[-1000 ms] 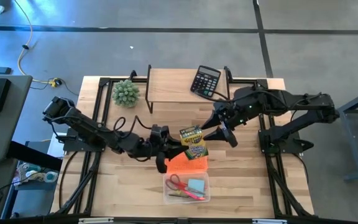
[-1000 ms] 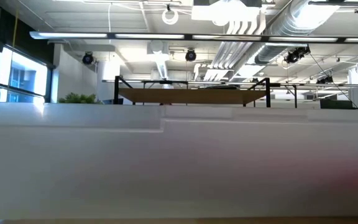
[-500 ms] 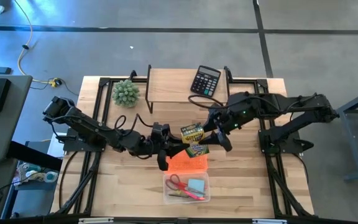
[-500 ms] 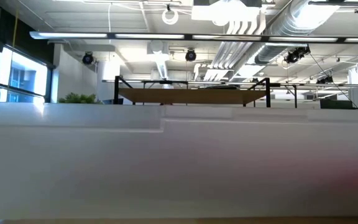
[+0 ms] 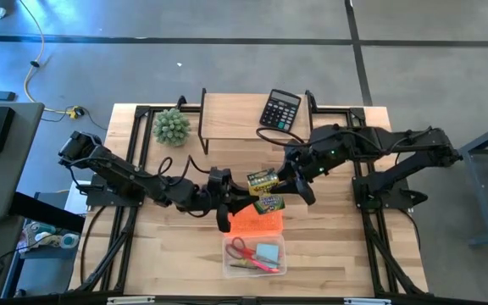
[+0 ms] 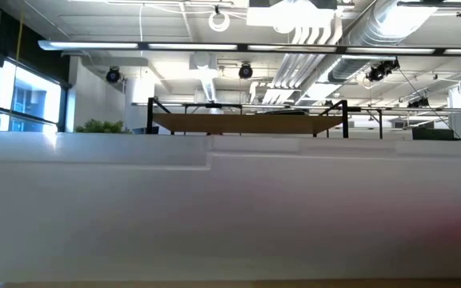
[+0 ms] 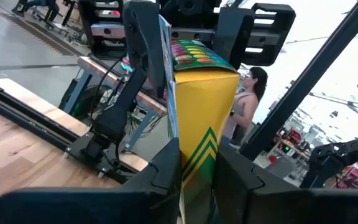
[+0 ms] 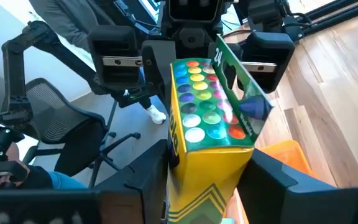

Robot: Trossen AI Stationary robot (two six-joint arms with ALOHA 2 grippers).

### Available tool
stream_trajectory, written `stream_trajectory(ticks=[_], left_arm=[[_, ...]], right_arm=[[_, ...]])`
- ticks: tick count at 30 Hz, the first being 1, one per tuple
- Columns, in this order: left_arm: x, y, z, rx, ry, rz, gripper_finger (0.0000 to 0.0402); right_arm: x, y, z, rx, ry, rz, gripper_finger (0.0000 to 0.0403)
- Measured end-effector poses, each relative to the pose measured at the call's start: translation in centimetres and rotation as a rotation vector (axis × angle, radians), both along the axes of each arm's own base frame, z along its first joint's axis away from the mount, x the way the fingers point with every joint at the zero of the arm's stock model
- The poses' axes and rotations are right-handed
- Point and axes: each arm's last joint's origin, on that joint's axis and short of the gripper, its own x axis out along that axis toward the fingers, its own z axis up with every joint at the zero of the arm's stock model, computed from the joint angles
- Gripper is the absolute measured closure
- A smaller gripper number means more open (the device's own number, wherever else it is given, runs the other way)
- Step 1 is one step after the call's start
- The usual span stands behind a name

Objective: Pack school essentials
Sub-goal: Put the crayon box into the orange supply box

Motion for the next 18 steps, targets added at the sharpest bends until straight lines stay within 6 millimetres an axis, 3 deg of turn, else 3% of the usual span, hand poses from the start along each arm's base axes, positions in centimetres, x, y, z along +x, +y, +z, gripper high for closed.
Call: stream_trajectory(ticks=[18], left_arm=[[0.01, 0.05, -0.06, 0.0, 0.006, 0.009, 0.0264]], right_arm=[[-0.05, 0.02, -0.09, 0.017, 0.018, -0.004, 0.0289]])
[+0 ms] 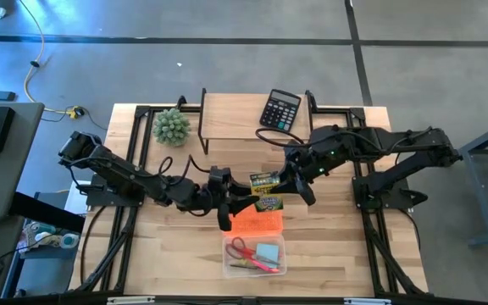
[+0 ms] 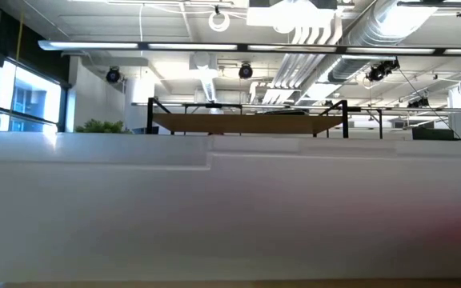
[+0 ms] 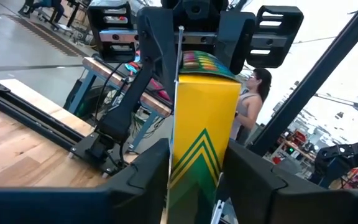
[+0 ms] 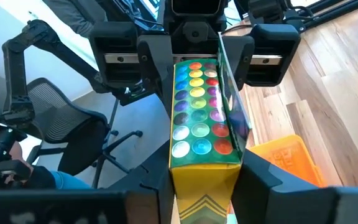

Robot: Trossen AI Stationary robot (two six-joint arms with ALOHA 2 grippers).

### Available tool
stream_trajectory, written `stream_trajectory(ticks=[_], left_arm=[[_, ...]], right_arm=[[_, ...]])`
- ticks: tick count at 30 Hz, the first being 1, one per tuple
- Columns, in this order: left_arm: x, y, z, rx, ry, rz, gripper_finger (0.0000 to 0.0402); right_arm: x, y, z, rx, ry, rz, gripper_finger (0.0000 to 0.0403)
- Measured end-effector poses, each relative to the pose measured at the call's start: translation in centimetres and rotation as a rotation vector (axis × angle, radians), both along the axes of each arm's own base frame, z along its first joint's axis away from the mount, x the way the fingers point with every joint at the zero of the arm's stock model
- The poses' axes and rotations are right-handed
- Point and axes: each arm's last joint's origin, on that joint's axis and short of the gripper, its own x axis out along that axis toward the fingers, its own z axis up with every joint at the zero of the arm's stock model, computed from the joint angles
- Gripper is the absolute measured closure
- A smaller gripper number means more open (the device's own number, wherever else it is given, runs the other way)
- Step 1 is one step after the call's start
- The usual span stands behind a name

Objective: Pack school essentials
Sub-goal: Put the crayon box into the orange supply box

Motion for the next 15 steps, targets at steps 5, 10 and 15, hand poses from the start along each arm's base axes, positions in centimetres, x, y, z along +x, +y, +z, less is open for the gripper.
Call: stream_trajectory(ticks=[5, 10, 15], left_arm=[[0.0, 0.0, -0.1, 0.029, 0.015, -0.007, 0.0252], [-0.1, -0.1, -0.2, 0.082, 0.057, -0.025, 0.0233], [-1.1, 0.2, 0.2, 0.117, 0.129, -0.017, 0.0223]], right_arm=[[0.0, 0.0, 0.0, -0.001, 0.003, 0.0, 0.0295], [-0.3, 0.0, -0.1, -0.004, 0.026, 0.0, 0.0295], [-1.2, -0.2, 0.3, -0.002, 0.03, -0.002, 0.0295]])
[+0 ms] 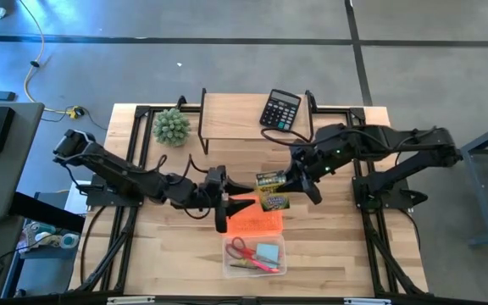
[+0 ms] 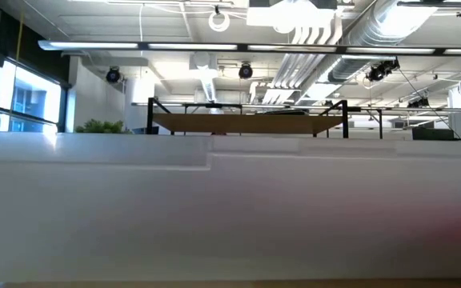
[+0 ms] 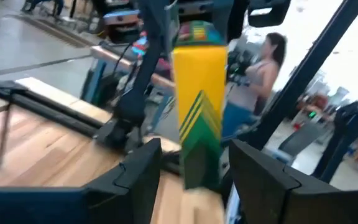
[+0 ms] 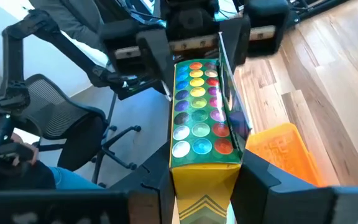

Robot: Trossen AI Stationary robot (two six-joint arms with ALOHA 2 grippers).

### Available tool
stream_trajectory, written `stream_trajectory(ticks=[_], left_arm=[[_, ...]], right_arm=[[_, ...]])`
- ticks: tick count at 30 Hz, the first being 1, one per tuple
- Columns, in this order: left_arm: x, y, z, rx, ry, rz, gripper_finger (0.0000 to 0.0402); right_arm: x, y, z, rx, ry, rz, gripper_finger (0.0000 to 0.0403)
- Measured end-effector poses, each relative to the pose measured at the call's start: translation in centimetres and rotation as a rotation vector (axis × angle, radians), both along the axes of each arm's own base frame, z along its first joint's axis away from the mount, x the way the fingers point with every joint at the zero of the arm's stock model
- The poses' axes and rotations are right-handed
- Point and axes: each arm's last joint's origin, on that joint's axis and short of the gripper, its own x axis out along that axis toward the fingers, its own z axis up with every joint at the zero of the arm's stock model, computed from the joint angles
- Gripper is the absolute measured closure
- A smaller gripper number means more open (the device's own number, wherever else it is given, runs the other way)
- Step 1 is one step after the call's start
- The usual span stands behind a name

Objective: Pack school essentials
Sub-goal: Put the crayon box into the orange supply box

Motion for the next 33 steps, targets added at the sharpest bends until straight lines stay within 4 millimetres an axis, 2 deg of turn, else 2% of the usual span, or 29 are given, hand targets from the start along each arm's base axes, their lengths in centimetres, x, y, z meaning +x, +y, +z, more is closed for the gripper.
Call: stream_trajectory(ticks=[5, 10, 15, 22, 33], left_arm=[[-1.7, 0.5, 1.2, 0.029, 0.054, 0.017, 0.0222], [-3.5, 0.9, 1.7, -0.003, 0.131, 0.013, 0.0222], [-5.1, 1.1, 1.6, -0.088, 0.239, -0.042, 0.0222], [-6.0, 1.0, 0.3, -0.197, 0.403, -0.131, 0.0222], [-7.1, 1.2, -1.6, -0.271, 0.616, -0.064, 0.0222]], right_arm=[[-0.7, -0.2, 0.3, 0.017, 0.006, -0.013, 0.0295], [-0.7, -0.6, -0.5, 0.035, 0.103, -0.047, 0.0295], [0.7, -0.4, -2.8, 0.016, 0.252, -0.022, 0.0295], [3.8, 1.4, -6.4, 0.054, 0.387, 0.22, 0.0295], [8.4, 3.9, -13.2, 0.041, 0.54, 0.427, 0.0295]])
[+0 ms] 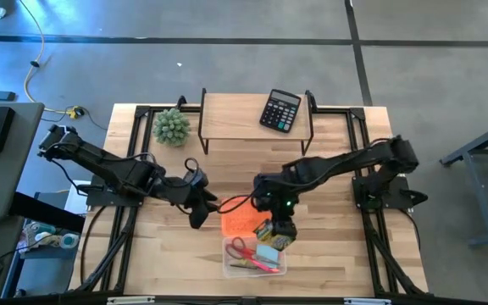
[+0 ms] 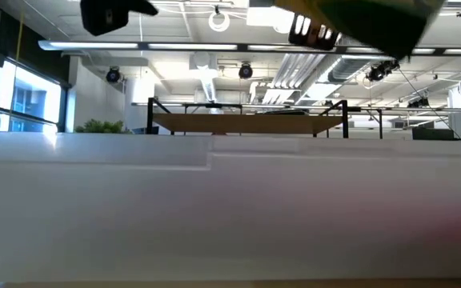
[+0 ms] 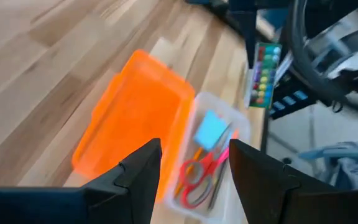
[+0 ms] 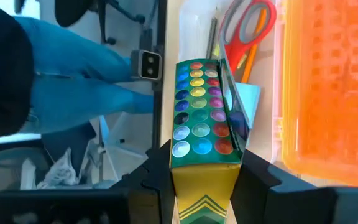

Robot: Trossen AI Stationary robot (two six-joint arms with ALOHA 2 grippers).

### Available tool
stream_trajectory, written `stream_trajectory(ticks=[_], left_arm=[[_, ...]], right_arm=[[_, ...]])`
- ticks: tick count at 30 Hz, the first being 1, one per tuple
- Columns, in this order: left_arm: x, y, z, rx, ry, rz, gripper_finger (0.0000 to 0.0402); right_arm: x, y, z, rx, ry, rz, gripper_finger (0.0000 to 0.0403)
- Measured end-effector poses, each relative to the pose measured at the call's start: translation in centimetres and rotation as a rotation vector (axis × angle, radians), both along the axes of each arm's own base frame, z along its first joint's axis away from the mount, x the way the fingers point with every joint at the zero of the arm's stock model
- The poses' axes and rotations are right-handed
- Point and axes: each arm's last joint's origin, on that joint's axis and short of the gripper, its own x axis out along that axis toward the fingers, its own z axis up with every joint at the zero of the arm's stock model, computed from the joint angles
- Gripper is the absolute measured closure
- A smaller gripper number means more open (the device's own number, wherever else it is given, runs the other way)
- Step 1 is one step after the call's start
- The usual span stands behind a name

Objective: Pack school essentials
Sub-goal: Put the crayon box into the orange supply box

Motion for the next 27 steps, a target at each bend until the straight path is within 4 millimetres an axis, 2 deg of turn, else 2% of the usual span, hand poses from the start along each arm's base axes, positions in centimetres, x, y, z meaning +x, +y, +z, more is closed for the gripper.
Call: stream_trajectory(ticks=[6, 11, 18, 27], left_arm=[[-0.5, 0.2, -0.7, 0.001, 0.085, 0.019, 0.0222], [-0.5, 0.2, -0.7, 0.003, 0.088, 0.022, 0.0222], [-0.8, 0.2, -1.0, 0.01, 0.134, 0.004, 0.0222], [-2.3, 0.9, -1.9, -0.01, 0.314, 0.002, 0.0222]], right_arm=[[1.7, 0.5, -3.2, 0.002, 0.055, 0.053, 0.0295], [2.9, 0.9, -4.9, 0.053, 0.06, 0.076, 0.0295], [3.2, 2.1, -5.2, 0.098, 0.043, 0.1, 0.0295], [3.6, 2.8, -4.9, 0.112, -0.013, 0.108, 0.0295]])
